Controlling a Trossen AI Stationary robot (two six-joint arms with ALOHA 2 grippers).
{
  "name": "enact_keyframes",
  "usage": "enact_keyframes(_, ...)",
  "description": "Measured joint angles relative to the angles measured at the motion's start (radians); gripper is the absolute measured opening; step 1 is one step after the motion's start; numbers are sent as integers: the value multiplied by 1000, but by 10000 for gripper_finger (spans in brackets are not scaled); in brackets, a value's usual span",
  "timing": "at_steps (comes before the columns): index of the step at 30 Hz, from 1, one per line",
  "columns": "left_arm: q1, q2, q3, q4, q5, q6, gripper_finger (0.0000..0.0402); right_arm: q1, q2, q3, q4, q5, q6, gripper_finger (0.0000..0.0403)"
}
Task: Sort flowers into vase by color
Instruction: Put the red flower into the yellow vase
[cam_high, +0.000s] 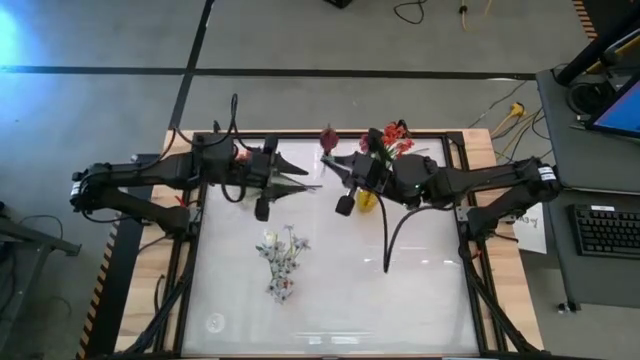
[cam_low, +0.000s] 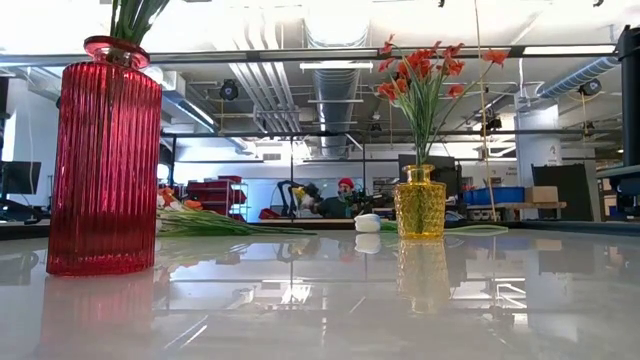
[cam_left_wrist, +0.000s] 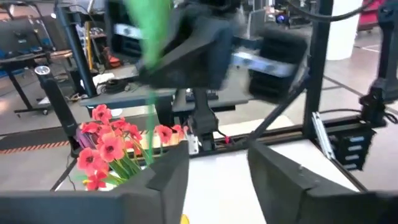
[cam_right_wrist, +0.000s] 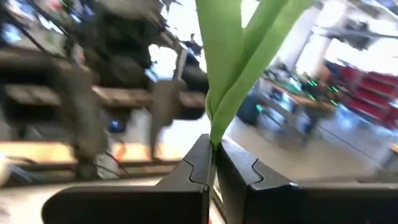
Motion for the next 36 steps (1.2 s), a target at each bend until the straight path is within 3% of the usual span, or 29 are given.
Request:
enact_keyframes(4, 2, -46, 0, -96, -3, 0, 192, -13, -35, -6, -127, 10, 78, 9)
enact_keyframes(9, 5, -127, 0, -202, -34, -12, 207, -24, -102, -100, -201, 22, 185, 9)
enact_keyframes(16, 5, -226, -9, -307, -143, -26, 207, -23, -220, -309, -162, 173, 302, 9)
enact_keyframes(24, 5, -294, -95, -298, -143, -18, 207, -39, -283, -520, -30, 268, 385, 9)
enact_keyframes(36, 5, -351, -238, -213, -143, -67, 207, -58, -280, -577, -27, 271, 452, 11)
